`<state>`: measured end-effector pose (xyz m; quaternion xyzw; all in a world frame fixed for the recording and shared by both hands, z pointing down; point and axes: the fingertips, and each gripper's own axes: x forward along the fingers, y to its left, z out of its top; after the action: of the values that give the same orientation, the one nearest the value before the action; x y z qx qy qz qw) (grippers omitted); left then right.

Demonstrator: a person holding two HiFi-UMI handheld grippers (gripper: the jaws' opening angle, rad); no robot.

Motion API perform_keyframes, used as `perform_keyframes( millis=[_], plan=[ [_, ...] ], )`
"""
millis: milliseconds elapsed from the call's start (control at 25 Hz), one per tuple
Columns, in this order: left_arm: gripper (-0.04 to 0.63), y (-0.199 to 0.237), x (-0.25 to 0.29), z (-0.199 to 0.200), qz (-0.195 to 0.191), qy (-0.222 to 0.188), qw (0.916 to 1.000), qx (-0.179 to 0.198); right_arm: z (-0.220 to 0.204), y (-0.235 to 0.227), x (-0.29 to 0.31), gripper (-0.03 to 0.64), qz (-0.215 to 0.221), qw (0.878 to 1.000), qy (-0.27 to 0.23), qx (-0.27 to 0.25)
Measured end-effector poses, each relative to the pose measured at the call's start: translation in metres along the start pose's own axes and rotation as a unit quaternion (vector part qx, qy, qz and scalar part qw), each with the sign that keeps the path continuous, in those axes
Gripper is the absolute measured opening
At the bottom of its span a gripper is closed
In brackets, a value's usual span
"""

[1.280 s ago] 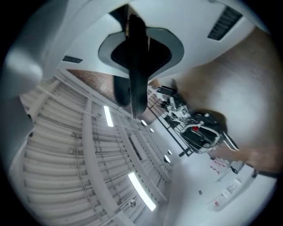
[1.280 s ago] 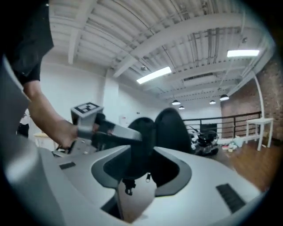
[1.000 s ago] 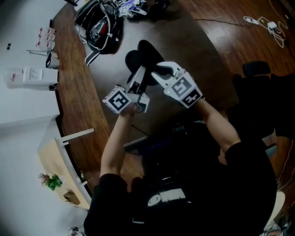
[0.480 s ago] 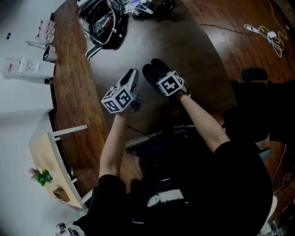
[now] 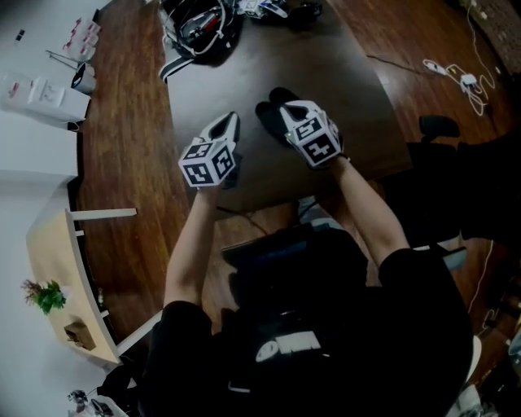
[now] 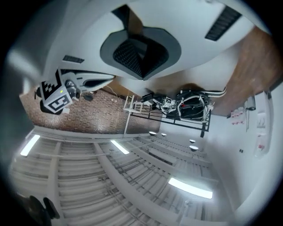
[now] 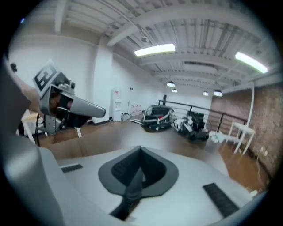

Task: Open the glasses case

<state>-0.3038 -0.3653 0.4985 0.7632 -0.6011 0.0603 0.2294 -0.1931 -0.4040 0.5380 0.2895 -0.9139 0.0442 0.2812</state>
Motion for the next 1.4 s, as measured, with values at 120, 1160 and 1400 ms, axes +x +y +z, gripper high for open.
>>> perform_keyframes(
  millis=[120,1160,1400],
  plan=[
    [0.002,-0.03,-0.031,-0.001,-0.021,0.015,0.9947,0.099,0.02,0.039,-0.039,0.014,-0.032,0.99,-0.01,-0.137],
    [0.002,-0.264,-0.286,-0.189,-0.092,0.09,0.9131,0.387,-0.104,0.295,-0.306,0.014,-0.049,0.951,0.017,-0.304],
    [0.002,-0.329,-0.346,-0.241,-0.086,0.098,0.9072,0.4,-0.157,0.333,-0.384,0.014,-0.049,0.95,0.016,-0.309]
  ],
)
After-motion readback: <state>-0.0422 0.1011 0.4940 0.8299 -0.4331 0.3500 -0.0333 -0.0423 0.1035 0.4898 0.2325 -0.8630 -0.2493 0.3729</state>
